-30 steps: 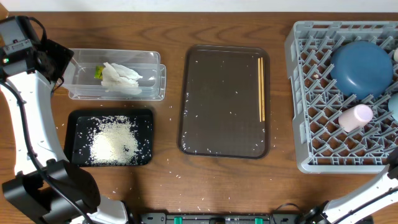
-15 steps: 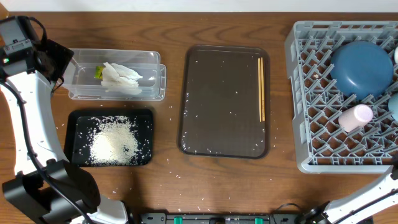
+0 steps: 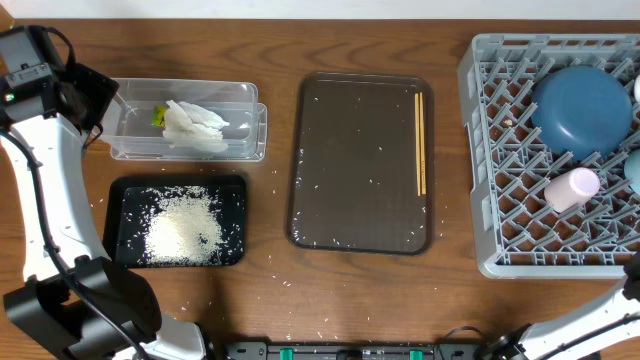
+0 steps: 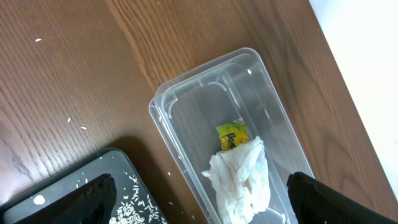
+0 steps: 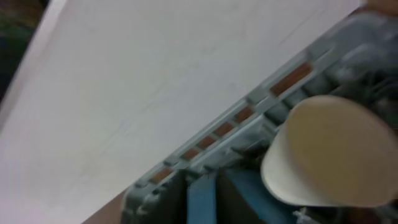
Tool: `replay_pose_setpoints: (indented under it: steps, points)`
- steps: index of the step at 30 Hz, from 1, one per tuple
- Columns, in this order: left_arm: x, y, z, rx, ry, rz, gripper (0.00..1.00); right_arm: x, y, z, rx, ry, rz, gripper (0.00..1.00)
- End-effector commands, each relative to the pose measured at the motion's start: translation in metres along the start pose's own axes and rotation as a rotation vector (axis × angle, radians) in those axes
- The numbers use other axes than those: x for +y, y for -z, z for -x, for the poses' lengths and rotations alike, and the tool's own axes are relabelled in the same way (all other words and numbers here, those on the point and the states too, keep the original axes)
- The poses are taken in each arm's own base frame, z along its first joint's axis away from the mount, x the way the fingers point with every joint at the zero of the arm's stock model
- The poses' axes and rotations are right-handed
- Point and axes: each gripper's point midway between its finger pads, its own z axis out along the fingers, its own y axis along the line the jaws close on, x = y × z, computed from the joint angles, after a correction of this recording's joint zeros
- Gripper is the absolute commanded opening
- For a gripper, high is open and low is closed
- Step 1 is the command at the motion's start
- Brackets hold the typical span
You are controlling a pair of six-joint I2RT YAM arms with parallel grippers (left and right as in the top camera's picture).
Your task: Sort waste into correct bins and load items into the dishwasher rack
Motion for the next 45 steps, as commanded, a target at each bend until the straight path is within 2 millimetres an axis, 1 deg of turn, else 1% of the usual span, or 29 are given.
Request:
replay_pose_setpoints:
  steps: [1, 2, 4, 5, 8, 13, 18, 19, 20, 21, 22, 23, 24, 27, 30, 33, 35, 38, 42, 45]
  points:
    - [-0.001, 0.004, 0.003, -0.009, 0.011, -0.005, 0.91, -0.012, 0.001, 0.009, -0.05, 0.059, -0.125, 0.21]
    - [-0.001, 0.004, 0.003, -0.009, 0.011, -0.005, 0.91, -0.016, 0.0, 0.008, -0.051, 0.06, -0.154, 0.18]
    - [-0.001, 0.004, 0.003, -0.009, 0.011, -0.005, 0.91, -0.028, -0.002, 0.003, -0.053, 0.053, -0.235, 0.06]
    - [-0.001, 0.004, 0.003, -0.009, 0.011, -0.005, 0.91, -0.034, -0.003, 0.002, -0.055, 0.057, -0.276, 0.01]
    - [-0.001, 0.004, 0.003, -0.009, 0.011, -0.005, 0.91, -0.04, -0.007, 0.001, -0.067, 0.085, -0.354, 0.01]
    - [0.0, 0.004, 0.002, -0.009, 0.011, -0.005, 0.91, -0.021, -0.022, 0.004, -0.089, 0.173, -0.319, 0.01]
    - [0.0, 0.004, 0.002, -0.009, 0.011, -0.005, 0.91, -0.021, -0.029, 0.006, -0.109, 0.218, -0.369, 0.01]
    - [0.0, 0.004, 0.002, -0.009, 0.011, -0.005, 0.91, -0.02, -0.03, 0.004, -0.103, 0.24, -0.367, 0.04]
    - [-0.001, 0.004, 0.003, -0.009, 0.011, -0.005, 0.91, -0.021, -0.031, 0.004, -0.098, 0.26, -0.37, 0.15]
    - [0.0, 0.004, 0.002, -0.009, 0.011, -0.005, 0.91, -0.022, -0.03, 0.004, -0.099, 0.267, -0.378, 0.27]
    - [-0.001, 0.004, 0.003, -0.009, 0.011, -0.005, 0.91, -0.023, -0.03, 0.005, -0.1, 0.266, -0.384, 0.45]
    - [0.0, 0.004, 0.002, -0.009, 0.011, -0.005, 0.91, -0.024, -0.029, 0.005, -0.102, 0.264, -0.392, 0.56]
    - [-0.001, 0.004, 0.003, -0.009, 0.011, -0.005, 0.91, -0.026, -0.028, 0.006, -0.104, 0.263, -0.396, 0.59]
    - [-0.001, 0.004, 0.003, -0.009, 0.011, -0.005, 0.91, -0.028, -0.025, 0.006, -0.104, 0.259, -0.402, 0.63]
    - [0.0, 0.004, 0.002, -0.009, 0.011, -0.005, 0.91, -0.029, -0.025, 0.006, -0.1, 0.266, -0.404, 0.64]
    - [0.0, 0.004, 0.002, -0.009, 0.011, -0.005, 0.91, -0.03, -0.025, 0.004, -0.082, 0.314, -0.411, 0.66]
    - [-0.001, 0.004, 0.003, -0.009, 0.011, -0.005, 0.91, -0.036, -0.023, 0.002, -0.068, 0.329, -0.444, 0.65]
    - [-0.001, 0.004, 0.003, -0.009, 0.011, -0.005, 0.91, -0.049, -0.017, -0.001, -0.052, 0.335, -0.517, 0.63]
    - [0.0, 0.004, 0.002, -0.009, 0.011, -0.005, 0.91, -0.058, -0.018, -0.009, -0.02, 0.352, -0.536, 0.6]
    - [0.0, 0.004, 0.002, -0.009, 0.011, -0.005, 0.91, -0.062, -0.02, -0.012, -0.012, 0.345, -0.538, 0.53]
